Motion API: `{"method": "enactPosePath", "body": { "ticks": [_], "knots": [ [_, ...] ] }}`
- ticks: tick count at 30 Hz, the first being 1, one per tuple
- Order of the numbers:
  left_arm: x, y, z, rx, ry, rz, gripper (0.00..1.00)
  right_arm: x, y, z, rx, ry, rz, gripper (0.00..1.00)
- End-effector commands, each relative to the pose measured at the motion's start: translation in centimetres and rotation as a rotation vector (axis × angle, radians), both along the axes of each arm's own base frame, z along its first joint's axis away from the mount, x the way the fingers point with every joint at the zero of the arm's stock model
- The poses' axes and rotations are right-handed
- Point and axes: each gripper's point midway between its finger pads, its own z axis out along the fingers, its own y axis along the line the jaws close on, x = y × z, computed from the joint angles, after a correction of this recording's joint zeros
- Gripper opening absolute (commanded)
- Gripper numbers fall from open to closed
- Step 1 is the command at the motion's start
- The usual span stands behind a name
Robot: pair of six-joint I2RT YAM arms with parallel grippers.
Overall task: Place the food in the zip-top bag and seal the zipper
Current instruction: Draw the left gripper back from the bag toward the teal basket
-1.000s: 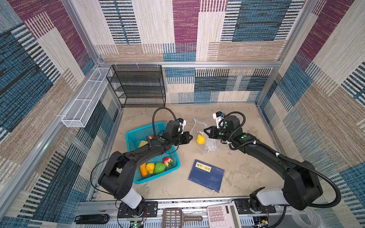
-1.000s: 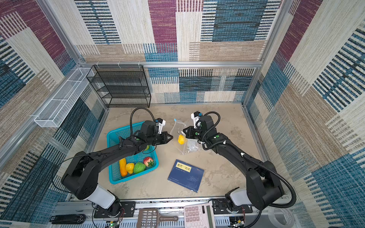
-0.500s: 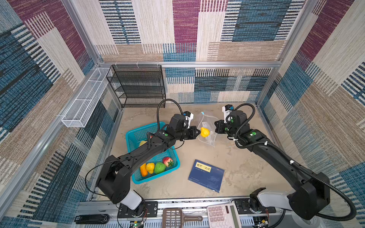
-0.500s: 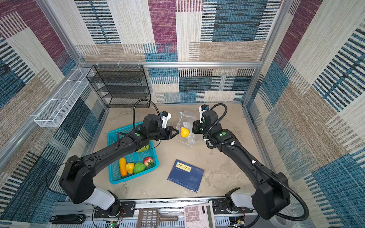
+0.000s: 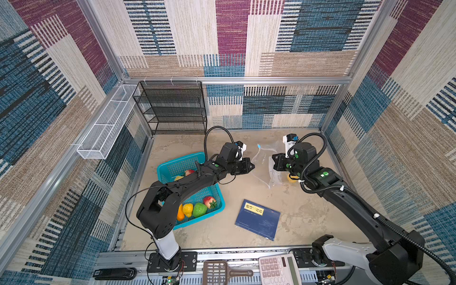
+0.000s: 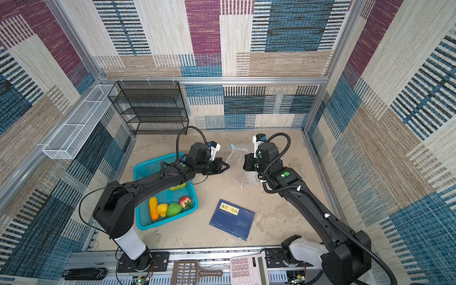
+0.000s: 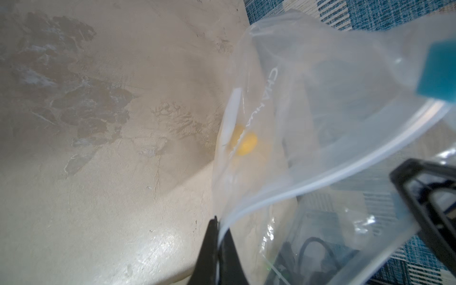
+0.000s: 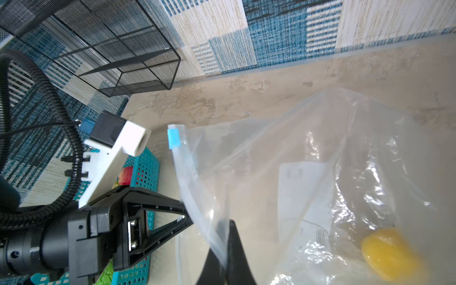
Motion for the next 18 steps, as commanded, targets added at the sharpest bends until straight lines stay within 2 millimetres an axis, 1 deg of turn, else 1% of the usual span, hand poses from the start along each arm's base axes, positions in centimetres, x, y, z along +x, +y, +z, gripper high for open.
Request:
{"method": "enactPosePath", "body": {
  "ticks": [1, 4, 6, 7, 8, 10, 12, 13, 15, 18],
  "knots": [
    [-0.1, 0.4, -0.7, 0.01, 0.013, 0.009, 0.0, 0.8, 0.7, -0.9, 0.028, 0.005, 0.003, 0.0],
    [-0.3, 1.6, -1.5, 0.044, 0.023, 0.035, 0.0, 1.6, 1.6, -2.5, 0.039, 0.028, 0.025, 0.0],
    [-0.4, 2.6, -1.3, 0.056, 0.014, 0.059, 0.0, 2.0, 2.4, -3.3, 0.057, 0.035, 0.051, 0.0],
    [-0.5, 3.2, -1.0, 0.061, 0.005, 0.073, 0.05, 2.2, 2.8, -3.7, 0.067, 0.042, 0.062, 0.0],
    [-0.6, 3.7, -0.8, 0.068, -0.002, 0.086, 0.17, 2.3, 3.1, -4.0, 0.074, 0.044, 0.069, 0.0],
    [-0.7, 5.3, -0.2, 0.089, -0.017, 0.122, 0.48, 2.6, 3.6, -4.5, 0.088, 0.048, 0.085, 0.0],
    [-1.1, 7.0, 0.5, 0.117, -0.038, 0.16, 0.61, 2.8, 4.0, -4.8, 0.098, 0.049, 0.096, 0.0],
    [-1.3, 8.1, 0.7, 0.134, -0.048, 0.188, 0.69, 2.9, 4.2, -5.1, 0.103, 0.054, 0.101, 0.0],
    [-1.5, 10.3, 1.3, 0.162, -0.073, 0.25, 0.8, 3.0, 4.4, -5.6, 0.109, 0.062, 0.108, 0.0],
    [-1.9, 14.5, 1.3, 0.207, -0.103, 0.371, 0.88, 3.1, 4.8, -6.3, 0.123, 0.077, 0.118, 0.0]
  ]
}}
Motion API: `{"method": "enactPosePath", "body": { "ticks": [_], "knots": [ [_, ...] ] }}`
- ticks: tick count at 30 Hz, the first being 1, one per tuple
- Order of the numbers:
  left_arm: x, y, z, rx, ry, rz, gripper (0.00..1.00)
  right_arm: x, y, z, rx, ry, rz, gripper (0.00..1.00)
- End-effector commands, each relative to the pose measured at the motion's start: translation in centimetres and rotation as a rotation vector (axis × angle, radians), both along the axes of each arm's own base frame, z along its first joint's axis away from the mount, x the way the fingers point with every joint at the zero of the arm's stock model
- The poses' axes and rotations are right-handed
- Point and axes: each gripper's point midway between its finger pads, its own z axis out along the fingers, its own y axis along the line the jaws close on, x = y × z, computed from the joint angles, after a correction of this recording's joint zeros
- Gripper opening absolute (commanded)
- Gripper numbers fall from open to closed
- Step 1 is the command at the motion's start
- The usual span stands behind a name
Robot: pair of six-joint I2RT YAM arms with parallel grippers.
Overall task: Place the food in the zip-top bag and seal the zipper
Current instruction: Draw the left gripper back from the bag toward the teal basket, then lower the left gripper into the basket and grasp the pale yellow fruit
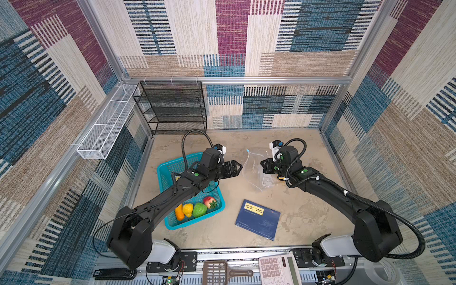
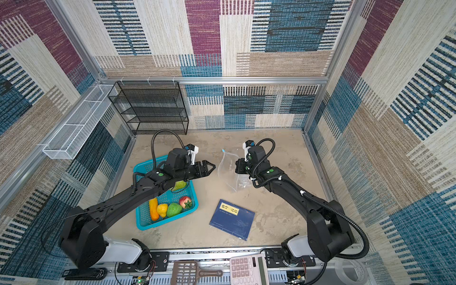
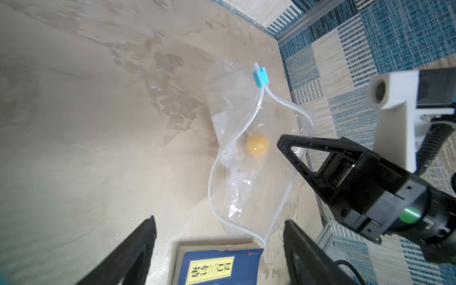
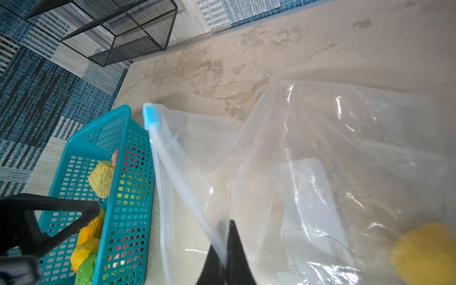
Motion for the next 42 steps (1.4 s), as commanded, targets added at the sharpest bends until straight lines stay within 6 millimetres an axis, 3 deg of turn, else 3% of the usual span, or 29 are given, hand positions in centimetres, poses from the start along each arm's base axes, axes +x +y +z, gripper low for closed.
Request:
{"method": "enactPosePath", "body": {
  "ticks": [1, 4, 7, 9, 17, 28, 37, 42],
  "knots": [
    [0.0, 5.1, -1.5, 0.116, -0.009, 0.166, 0.91, 0.6, 1.1, 0.8, 0.06, -0.033, 0.023, 0.0],
    [-0.3, 8.4, -2.3, 0.142, 0.001, 0.253, 0.91, 0.7, 1.4, 0.1, 0.069, -0.017, 0.031, 0.0],
    [-0.5, 9.9, -3.1, 0.164, -0.002, 0.294, 0.92, 0.8, 1.4, -0.8, 0.065, -0.002, 0.026, 0.0],
    [-0.2, 9.9, -3.5, 0.155, -0.002, 0.286, 0.92, 0.9, 1.2, -1.5, 0.056, 0.01, 0.013, 0.0],
    [1.9, 6.9, -5.2, 0.124, 0.015, 0.176, 0.91, 0.7, -1.2, -5.2, -0.019, 0.092, -0.093, 0.0],
    [2.7, 1.5, -6.0, 0.049, 0.011, 0.016, 0.89, -0.9, -4.8, -5.2, -0.023, 0.106, -0.169, 0.0],
    [3.2, -3.1, -5.4, 0.016, -0.012, -0.099, 0.88, -1.9, -4.1, -4.2, 0.047, 0.111, -0.139, 0.0],
    [2.9, -1.8, -4.0, 0.087, -0.034, -0.084, 0.89, -1.7, -3.1, -4.0, 0.089, 0.111, -0.104, 0.0]
  ]
}}
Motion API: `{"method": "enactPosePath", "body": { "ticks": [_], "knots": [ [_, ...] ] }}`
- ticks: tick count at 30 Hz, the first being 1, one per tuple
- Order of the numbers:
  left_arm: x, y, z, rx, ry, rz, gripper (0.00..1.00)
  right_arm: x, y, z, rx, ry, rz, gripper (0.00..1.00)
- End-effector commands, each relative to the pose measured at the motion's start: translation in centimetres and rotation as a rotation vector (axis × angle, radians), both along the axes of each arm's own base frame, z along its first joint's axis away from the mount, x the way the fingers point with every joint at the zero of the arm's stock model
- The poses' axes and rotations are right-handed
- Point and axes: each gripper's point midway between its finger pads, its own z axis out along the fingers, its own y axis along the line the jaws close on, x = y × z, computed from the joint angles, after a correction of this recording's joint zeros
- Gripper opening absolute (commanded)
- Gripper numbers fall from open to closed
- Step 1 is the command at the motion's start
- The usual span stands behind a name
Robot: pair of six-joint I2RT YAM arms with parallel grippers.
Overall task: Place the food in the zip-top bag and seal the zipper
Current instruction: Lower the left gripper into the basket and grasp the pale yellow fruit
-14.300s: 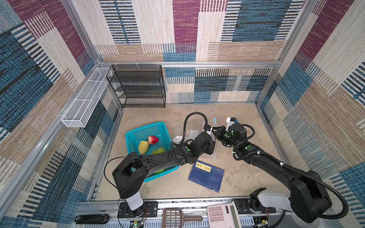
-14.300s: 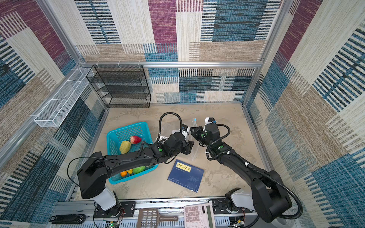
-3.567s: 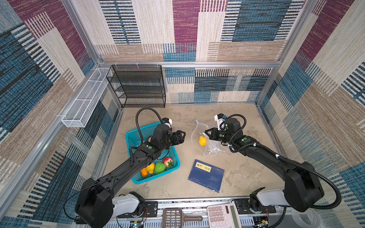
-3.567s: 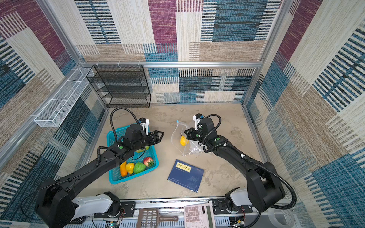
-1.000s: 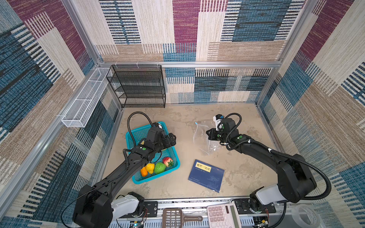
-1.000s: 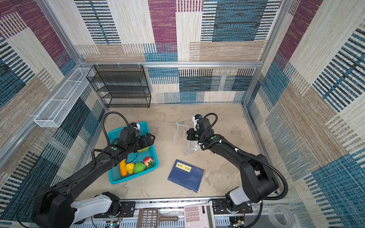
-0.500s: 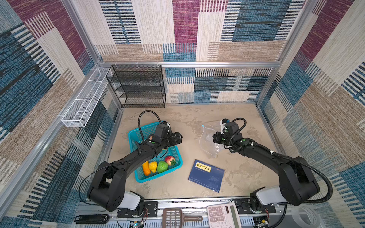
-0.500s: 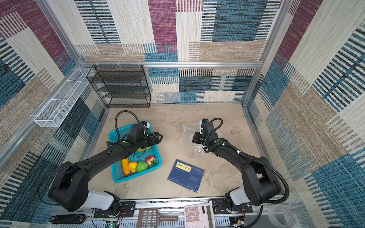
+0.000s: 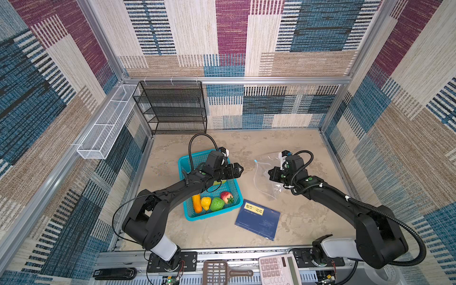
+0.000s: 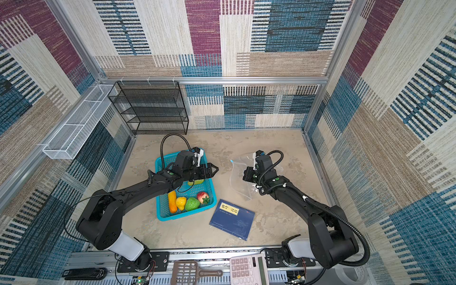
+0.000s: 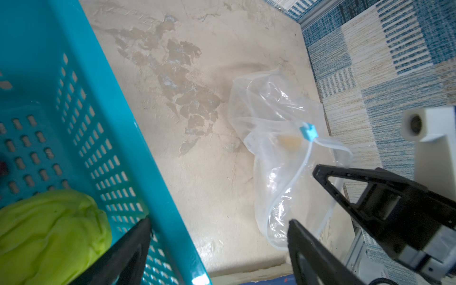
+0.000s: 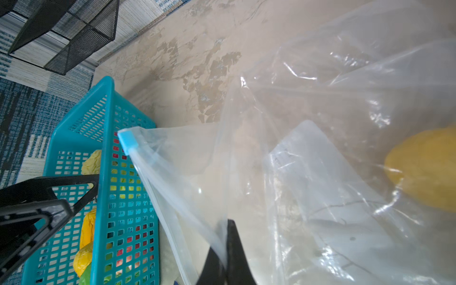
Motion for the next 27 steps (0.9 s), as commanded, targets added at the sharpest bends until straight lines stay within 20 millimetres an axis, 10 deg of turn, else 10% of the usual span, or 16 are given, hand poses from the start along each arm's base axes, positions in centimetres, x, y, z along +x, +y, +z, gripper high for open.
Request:
{"method": "enactPosePath", "body": {
  "ticks": [1, 17, 27],
  "knots": [
    [-0.4, 1.4, 1.4, 0.086, -0.042, 0.0, 0.89, 0.5, 1.0, 0.8, 0.046, -0.021, 0.024, 0.0],
    [-2.5, 17.0, 0.9, 0.456, -0.056, 0.349, 0.9, 0.6, 1.5, 1.8, 0.065, -0.051, 0.057, 0.0],
    [0.7, 19.4, -3.9, 0.489, 0.078, 0.448, 0.91, 0.3, 1.5, 1.9, 0.068, -0.048, 0.063, 0.0]
  ]
}}
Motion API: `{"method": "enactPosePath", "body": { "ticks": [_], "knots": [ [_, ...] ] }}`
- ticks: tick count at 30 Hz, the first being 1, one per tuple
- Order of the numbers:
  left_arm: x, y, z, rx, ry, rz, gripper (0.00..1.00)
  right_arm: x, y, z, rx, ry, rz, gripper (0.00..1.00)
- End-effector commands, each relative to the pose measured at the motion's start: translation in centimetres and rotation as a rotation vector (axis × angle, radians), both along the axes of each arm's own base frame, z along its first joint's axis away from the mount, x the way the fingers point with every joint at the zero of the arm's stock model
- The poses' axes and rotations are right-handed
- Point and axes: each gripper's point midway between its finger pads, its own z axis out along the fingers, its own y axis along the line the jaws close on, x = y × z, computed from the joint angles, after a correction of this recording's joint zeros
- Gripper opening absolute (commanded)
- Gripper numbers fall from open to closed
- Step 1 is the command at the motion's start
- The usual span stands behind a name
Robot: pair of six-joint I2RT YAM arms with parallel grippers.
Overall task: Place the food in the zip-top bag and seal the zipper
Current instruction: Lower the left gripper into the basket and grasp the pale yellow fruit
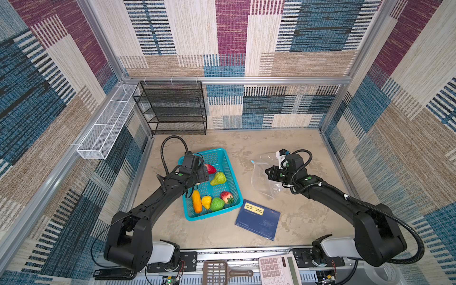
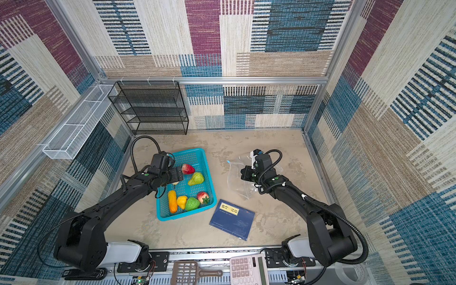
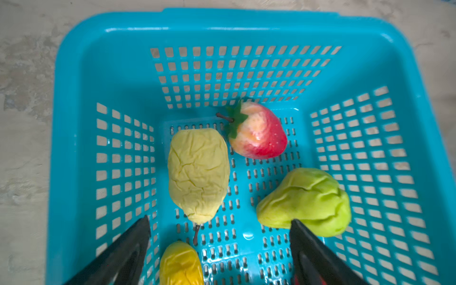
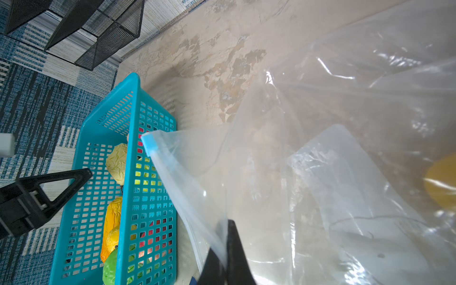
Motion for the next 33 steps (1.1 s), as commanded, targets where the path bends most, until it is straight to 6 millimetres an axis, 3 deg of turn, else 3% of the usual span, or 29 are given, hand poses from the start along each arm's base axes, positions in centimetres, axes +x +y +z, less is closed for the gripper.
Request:
{"method": "enactPosePath", "body": {
  "ticks": [1, 11, 29, 33],
  "knots": [
    [1.5, 0.3, -0.5, 0.0, -0.002, 0.028, 0.91, 0.2, 0.1, 0.9, 0.014, -0.031, 0.001, 0.0],
    [4.3, 0.2, -3.1, 0.023, 0.064, 0.025, 0.81, 0.1, -0.2, 1.2, 0.0, -0.04, -0.003, 0.0],
    [4.9, 0.6, -6.6, 0.083, 0.164, 0.013, 0.8, 0.1, -0.5, 1.3, -0.021, -0.048, -0.01, 0.0],
    [4.9, 0.7, -7.0, 0.088, 0.17, 0.006, 0.71, 0.1, -0.7, 1.4, -0.027, -0.052, -0.015, 0.0]
  ]
}}
